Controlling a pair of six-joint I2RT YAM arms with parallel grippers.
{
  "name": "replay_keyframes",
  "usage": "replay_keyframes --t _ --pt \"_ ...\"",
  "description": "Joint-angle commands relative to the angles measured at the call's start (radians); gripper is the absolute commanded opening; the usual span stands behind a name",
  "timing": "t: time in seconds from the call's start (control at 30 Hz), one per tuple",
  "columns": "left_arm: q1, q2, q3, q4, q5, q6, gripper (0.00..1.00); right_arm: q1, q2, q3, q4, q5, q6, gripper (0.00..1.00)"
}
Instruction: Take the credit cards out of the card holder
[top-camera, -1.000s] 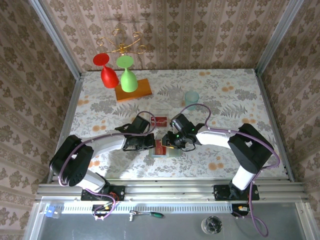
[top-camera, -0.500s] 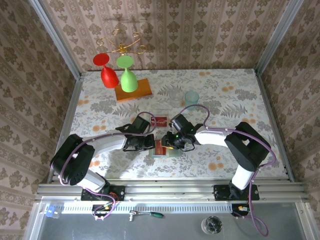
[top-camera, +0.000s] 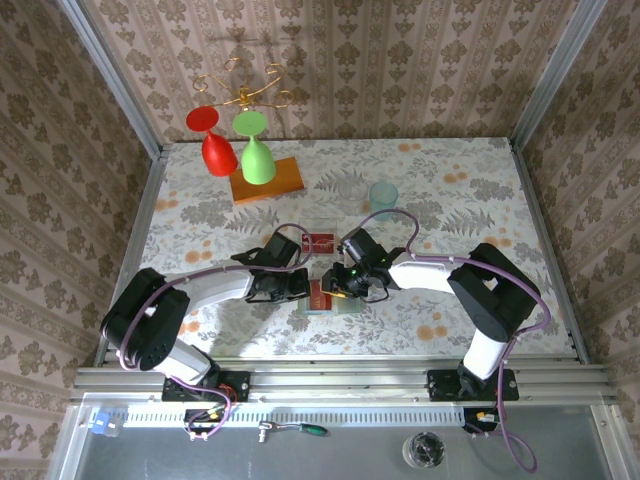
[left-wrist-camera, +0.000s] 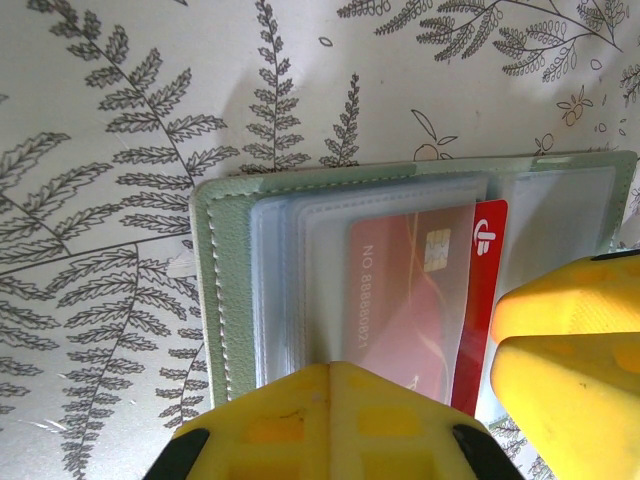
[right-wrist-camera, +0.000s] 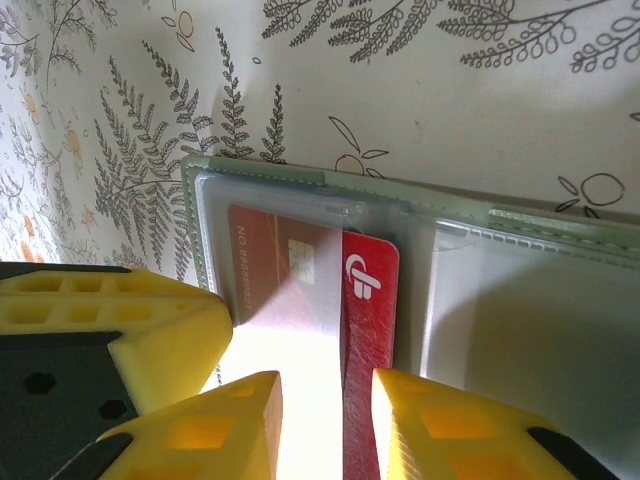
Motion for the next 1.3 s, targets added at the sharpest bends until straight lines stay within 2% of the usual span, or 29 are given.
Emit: replay_keyframes --t 0.0,1.0,1.27 --pt "-0.006 0.011 -0.001 -0.038 -0.015 0.018 0.0 -0.006 0.0 -0.014 -0.006 0.02 0.011 0.33" --pt "-0.004 0.007 -0.002 -0.047 -0.019 0.015 0.0 -0.006 0.025 0.003 -0.049 0.028 0.003 0.34" --pt "-0.004 0.007 -0.001 -0.048 -0.02 0.015 0.0 -0.006 0.031 -0.001 -0.011 0.004 0.012 0.33"
